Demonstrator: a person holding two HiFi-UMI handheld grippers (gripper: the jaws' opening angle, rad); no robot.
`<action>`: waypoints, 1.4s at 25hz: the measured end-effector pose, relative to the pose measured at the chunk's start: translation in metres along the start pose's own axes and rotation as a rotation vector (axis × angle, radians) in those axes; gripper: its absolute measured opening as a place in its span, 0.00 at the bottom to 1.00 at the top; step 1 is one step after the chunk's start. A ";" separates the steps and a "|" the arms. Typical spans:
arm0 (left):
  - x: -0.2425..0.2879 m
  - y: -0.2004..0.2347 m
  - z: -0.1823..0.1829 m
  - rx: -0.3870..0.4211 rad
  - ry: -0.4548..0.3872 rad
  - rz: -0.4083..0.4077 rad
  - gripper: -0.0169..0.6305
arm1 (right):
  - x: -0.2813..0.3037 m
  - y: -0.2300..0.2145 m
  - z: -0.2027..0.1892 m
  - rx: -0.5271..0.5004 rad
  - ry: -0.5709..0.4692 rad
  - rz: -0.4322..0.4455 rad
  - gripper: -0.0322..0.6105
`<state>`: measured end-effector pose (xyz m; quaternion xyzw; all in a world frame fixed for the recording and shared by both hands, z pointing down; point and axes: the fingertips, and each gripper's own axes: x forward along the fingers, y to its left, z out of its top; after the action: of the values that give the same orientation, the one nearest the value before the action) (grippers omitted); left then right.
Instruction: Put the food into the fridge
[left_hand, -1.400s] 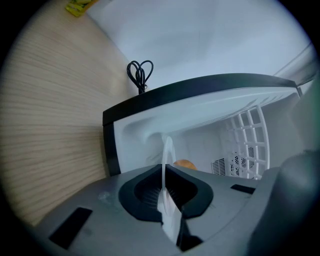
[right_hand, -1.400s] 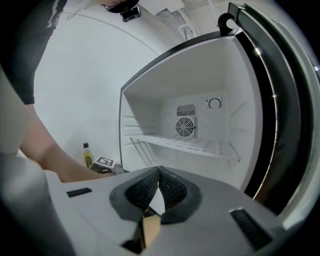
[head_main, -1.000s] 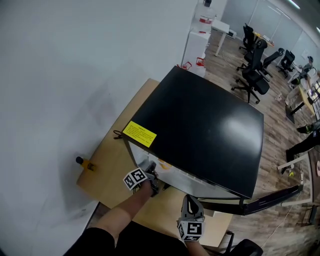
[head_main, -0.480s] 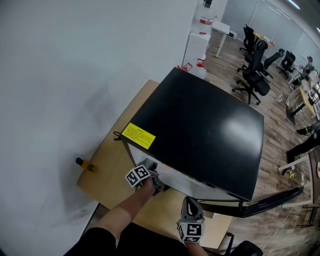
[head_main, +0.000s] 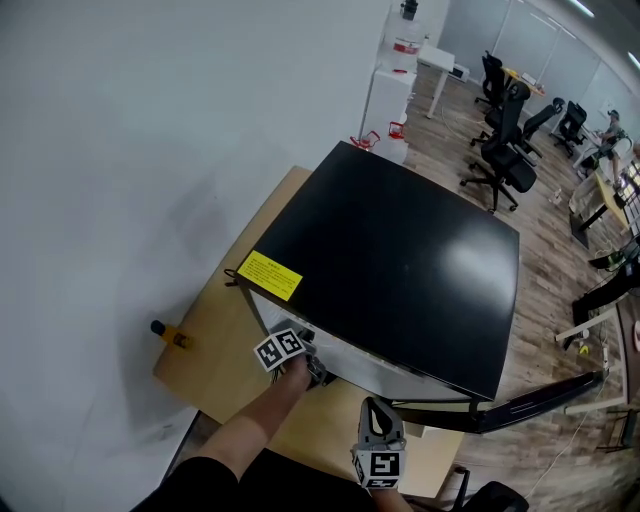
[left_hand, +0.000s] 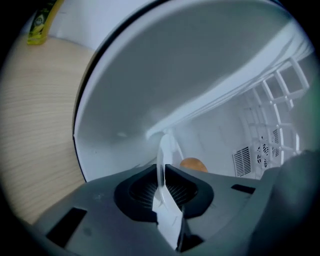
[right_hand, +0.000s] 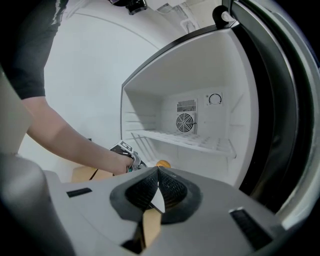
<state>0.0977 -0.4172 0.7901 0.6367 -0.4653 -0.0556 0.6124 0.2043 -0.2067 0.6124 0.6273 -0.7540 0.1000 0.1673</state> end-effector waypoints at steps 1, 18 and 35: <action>0.000 0.000 -0.001 0.024 0.007 0.014 0.07 | -0.001 0.000 0.001 -0.001 0.001 0.003 0.14; -0.001 -0.019 -0.017 0.429 0.121 0.045 0.44 | -0.004 0.011 0.002 0.004 0.001 0.062 0.14; -0.035 -0.015 -0.016 0.600 0.100 0.040 0.48 | -0.014 0.012 -0.003 0.028 -0.011 0.049 0.14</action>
<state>0.0960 -0.3856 0.7644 0.7818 -0.4426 0.1281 0.4201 0.1946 -0.1908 0.6103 0.6116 -0.7685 0.1111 0.1520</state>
